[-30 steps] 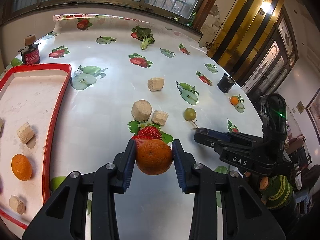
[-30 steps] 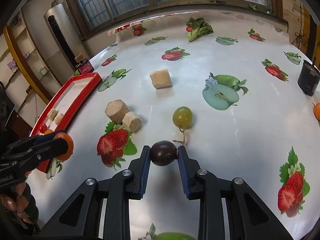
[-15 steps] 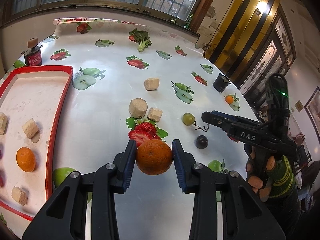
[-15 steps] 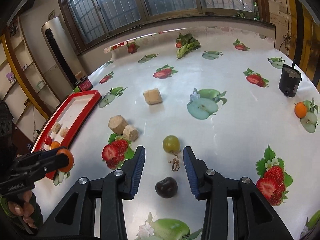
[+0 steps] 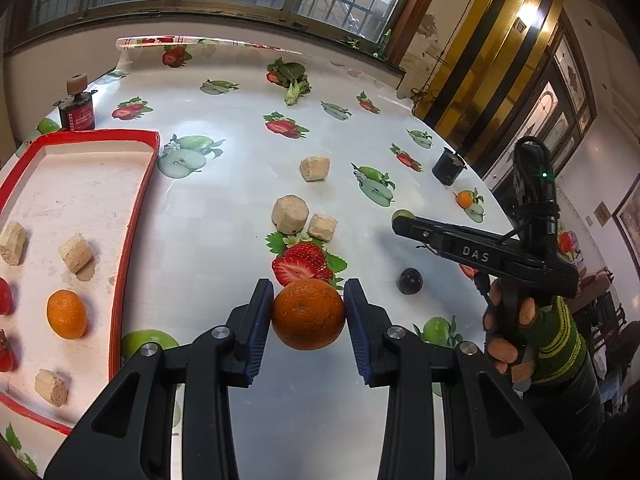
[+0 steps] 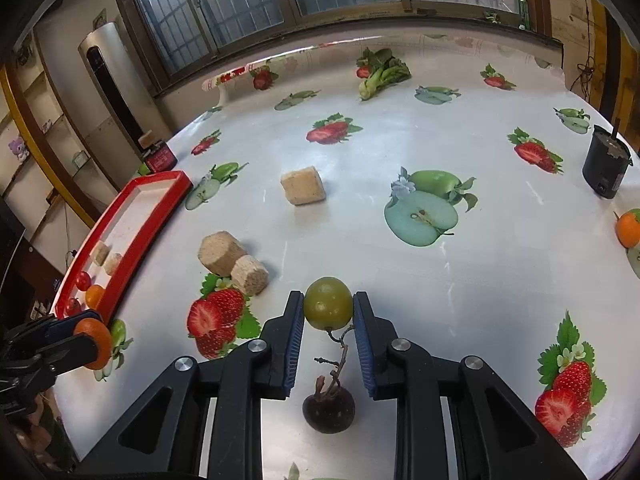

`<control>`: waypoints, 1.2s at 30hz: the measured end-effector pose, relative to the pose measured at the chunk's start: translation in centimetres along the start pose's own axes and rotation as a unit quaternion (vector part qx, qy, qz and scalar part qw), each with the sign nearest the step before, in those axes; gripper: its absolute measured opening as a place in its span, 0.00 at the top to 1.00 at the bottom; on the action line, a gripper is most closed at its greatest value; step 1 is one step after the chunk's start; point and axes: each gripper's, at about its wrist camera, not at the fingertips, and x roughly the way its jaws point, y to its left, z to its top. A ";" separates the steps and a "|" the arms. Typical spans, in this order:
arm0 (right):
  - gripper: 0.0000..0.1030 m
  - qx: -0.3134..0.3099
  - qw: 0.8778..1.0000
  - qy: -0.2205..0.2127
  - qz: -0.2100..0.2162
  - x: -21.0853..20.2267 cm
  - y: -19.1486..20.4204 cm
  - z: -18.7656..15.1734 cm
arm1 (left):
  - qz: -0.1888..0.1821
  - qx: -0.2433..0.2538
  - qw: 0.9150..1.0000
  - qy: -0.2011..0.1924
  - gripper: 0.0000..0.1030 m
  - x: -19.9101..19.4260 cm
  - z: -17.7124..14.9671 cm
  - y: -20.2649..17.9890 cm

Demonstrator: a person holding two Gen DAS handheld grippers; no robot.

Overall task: Organize fruits
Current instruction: 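Grasp the green grape by its stem with the right tool, then carry the orange and green grape over the red-rimmed tray with both tools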

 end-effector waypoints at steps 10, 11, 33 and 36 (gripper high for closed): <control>0.75 -0.023 0.999 -0.015 0.042 -2.0 4.1 1.0 | 0.019 -0.008 1.000 -0.014 0.67 -1.5 -0.1 1.9; 0.75 -0.026 0.998 -0.015 0.046 -2.1 4.7 1.0 | 0.022 -0.011 1.000 -0.016 0.67 -1.7 0.0 2.2; 0.75 -0.087 0.990 0.013 0.107 1.6 14.3 1.8 | 0.096 -0.052 0.993 -0.044 0.67 -5.2 1.6 10.7; 0.75 -0.097 0.988 0.016 0.115 2.2 15.8 2.2 | 0.107 -0.055 0.992 -0.047 0.67 -5.4 2.1 11.7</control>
